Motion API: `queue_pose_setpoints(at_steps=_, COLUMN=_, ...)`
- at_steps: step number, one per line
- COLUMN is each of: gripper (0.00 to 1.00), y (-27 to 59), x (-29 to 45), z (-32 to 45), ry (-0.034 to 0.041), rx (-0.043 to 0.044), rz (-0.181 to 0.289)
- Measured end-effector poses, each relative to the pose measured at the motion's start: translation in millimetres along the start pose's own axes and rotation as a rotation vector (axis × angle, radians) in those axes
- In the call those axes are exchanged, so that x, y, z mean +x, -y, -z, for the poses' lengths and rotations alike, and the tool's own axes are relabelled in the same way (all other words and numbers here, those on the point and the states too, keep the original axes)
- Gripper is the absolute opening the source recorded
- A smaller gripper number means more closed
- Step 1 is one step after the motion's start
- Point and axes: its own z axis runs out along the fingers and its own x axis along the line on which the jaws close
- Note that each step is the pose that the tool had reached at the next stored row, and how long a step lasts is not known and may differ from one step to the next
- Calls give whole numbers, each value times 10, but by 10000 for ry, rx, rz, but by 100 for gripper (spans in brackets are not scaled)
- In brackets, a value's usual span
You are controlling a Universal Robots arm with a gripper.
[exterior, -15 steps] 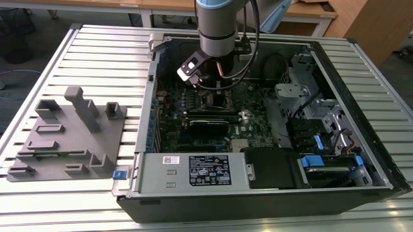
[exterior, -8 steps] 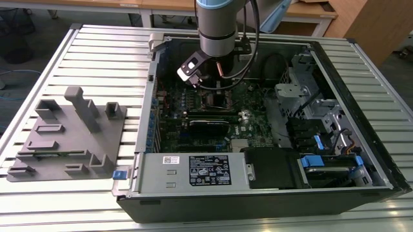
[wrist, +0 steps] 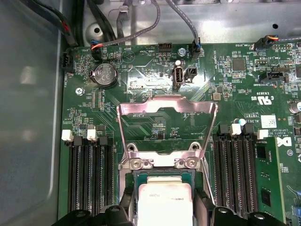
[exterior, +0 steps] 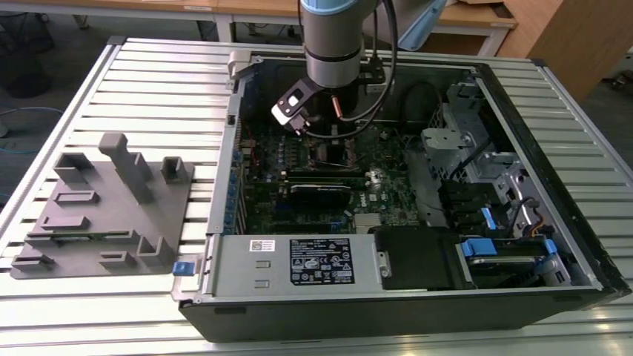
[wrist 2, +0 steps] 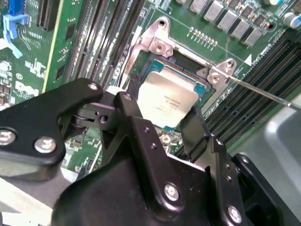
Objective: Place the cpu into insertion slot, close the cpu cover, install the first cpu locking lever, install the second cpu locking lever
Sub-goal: 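Place the cpu into insertion slot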
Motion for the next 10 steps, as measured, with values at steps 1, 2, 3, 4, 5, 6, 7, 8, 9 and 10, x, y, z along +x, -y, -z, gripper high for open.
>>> queue_pose_setpoints(at_steps=1, gripper=61, y=0, x=0, z=4, ry=3, rx=2, rz=1)
queue_pose_setpoints(at_steps=2, gripper=61, y=-1, x=-1, z=12, ry=2, rx=1, rz=0)
queue_pose_setpoints(at_steps=3, gripper=61, y=-3, x=0, z=25, ry=1, rx=0, rz=0)
queue_pose_setpoints(at_steps=4, gripper=61, y=-5, x=0, z=42, ry=0, rx=0, rz=0)
queue_pose_setpoints(at_steps=5, gripper=61, y=-8, x=0, z=62, ry=0, rx=0, rz=0)
queue_pose_setpoints(at_steps=6, gripper=61, y=-11, x=0, z=85, ry=0, rx=0, rz=0)
queue_pose_setpoints(at_steps=7, gripper=61, y=-14, x=0, z=106, ry=2, rx=1, rz=1)
queue_pose_setpoints(at_steps=8, gripper=61, y=-16, x=0, z=125, ry=1, rx=0, rz=0)
queue_pose_setpoints(at_steps=9, gripper=61, y=-19, x=0, z=143, ry=0, rx=0, rz=0)
queue_pose_setpoints(at_steps=10, gripper=61, y=-21, x=0, z=158, ry=1, rx=1, rz=0)
